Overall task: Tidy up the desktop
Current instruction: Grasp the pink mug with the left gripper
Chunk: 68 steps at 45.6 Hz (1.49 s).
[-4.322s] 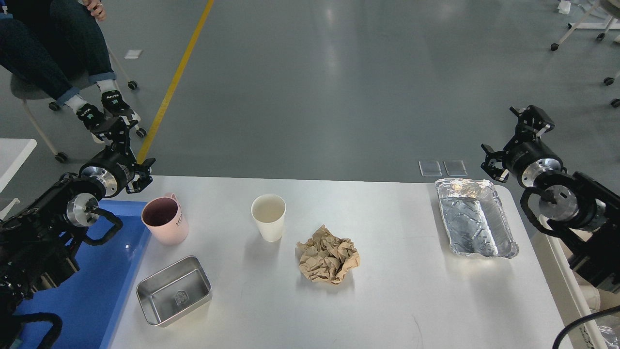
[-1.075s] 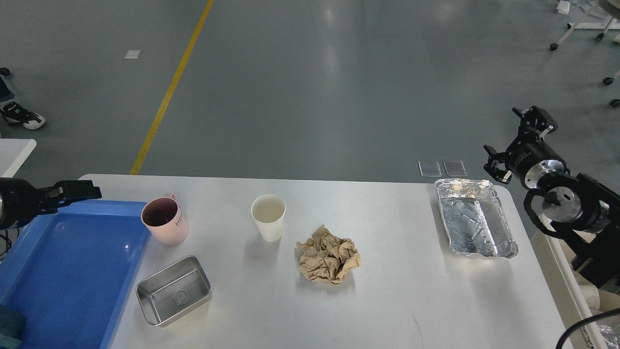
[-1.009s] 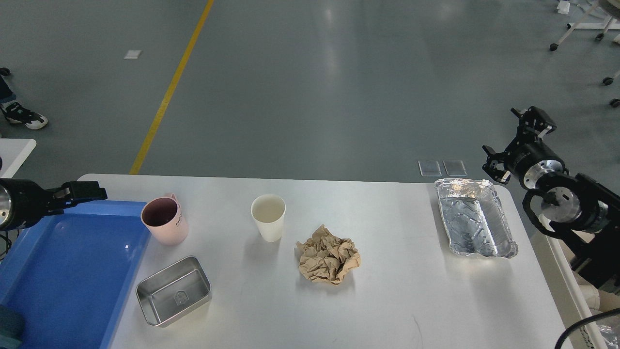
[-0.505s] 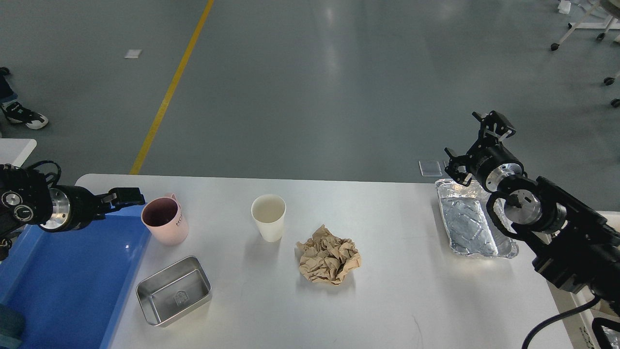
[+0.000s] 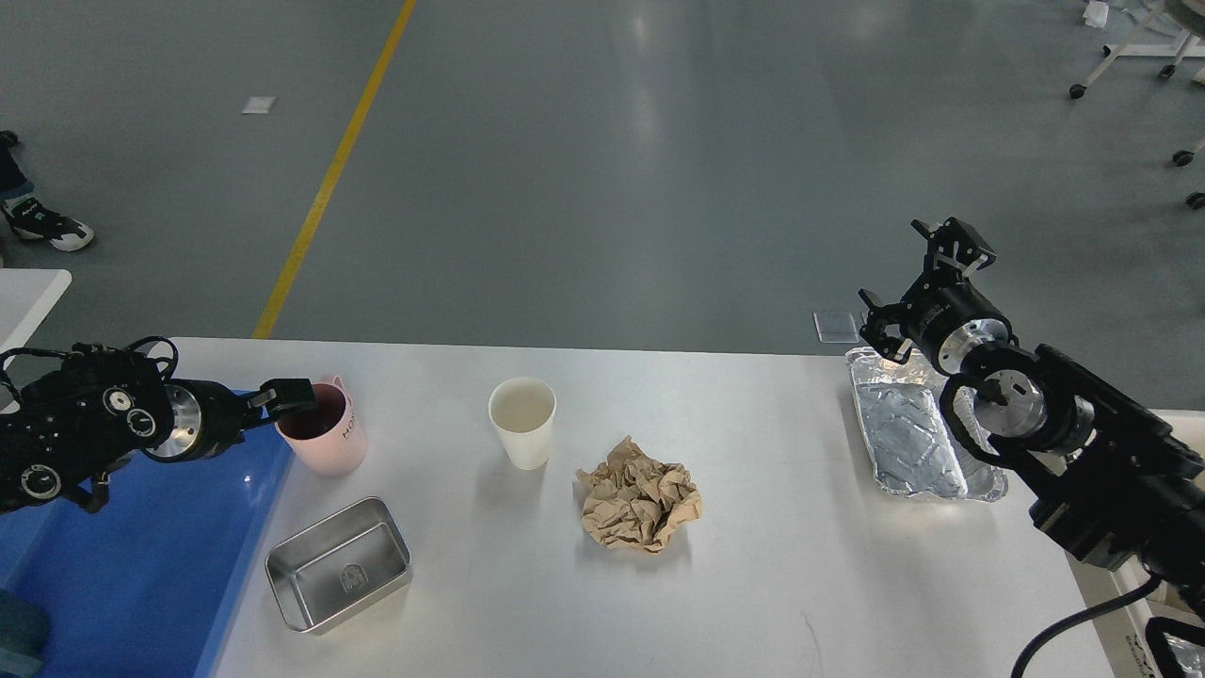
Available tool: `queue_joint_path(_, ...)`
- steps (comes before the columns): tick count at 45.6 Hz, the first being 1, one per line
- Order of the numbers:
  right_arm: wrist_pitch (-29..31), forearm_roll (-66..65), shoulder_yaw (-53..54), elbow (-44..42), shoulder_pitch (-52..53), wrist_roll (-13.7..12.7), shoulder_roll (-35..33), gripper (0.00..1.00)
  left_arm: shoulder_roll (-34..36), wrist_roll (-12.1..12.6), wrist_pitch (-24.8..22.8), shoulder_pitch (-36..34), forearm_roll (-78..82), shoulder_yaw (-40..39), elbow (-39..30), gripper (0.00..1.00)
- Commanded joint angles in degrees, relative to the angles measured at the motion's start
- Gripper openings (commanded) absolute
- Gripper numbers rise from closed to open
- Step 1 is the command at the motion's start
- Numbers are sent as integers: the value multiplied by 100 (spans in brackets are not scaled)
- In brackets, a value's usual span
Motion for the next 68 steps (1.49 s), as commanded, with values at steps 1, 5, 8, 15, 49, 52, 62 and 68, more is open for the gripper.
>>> queue_joint_path(1, -10, 0, 0, 8, -1, 0, 0, 100, -211, 1, 32, 55, -5, -4, 175, 100)
queue_joint_path(5, -10, 0, 0, -9, -1, 0, -9, 100, -317, -26, 32, 56, -49, -4, 315, 100)
queue_joint_path(8, -19, 0, 0, -18, -1, 0, -9, 100, -378, -43, 32, 56, -49, -4, 403, 100)
queue_joint_path(15, -28, 0, 0, -9, -1, 0, -9, 100, -431, -70, 23, 56, -84, -13, 439, 100)
queue_joint_path(49, -37, 0, -9, -18, -9, 0, -53, 100, -221, -96, -56, 64, -49, -13, 333, 85)
queue_joint_path(52, -45, 0, -9, -18, -9, 0, -44, 100, -150, -96, -65, 64, -58, -4, 281, 81)
queue_joint_path(62, -45, 0, -9, -18, -9, 0, -9, 100, -150, -96, -65, 91, -32, 13, 263, 66)
queue_joint_path(68, -45, 0, -9, -18, -1, 0, -26, 100, -176, -87, -65, 91, -40, 13, 263, 64)
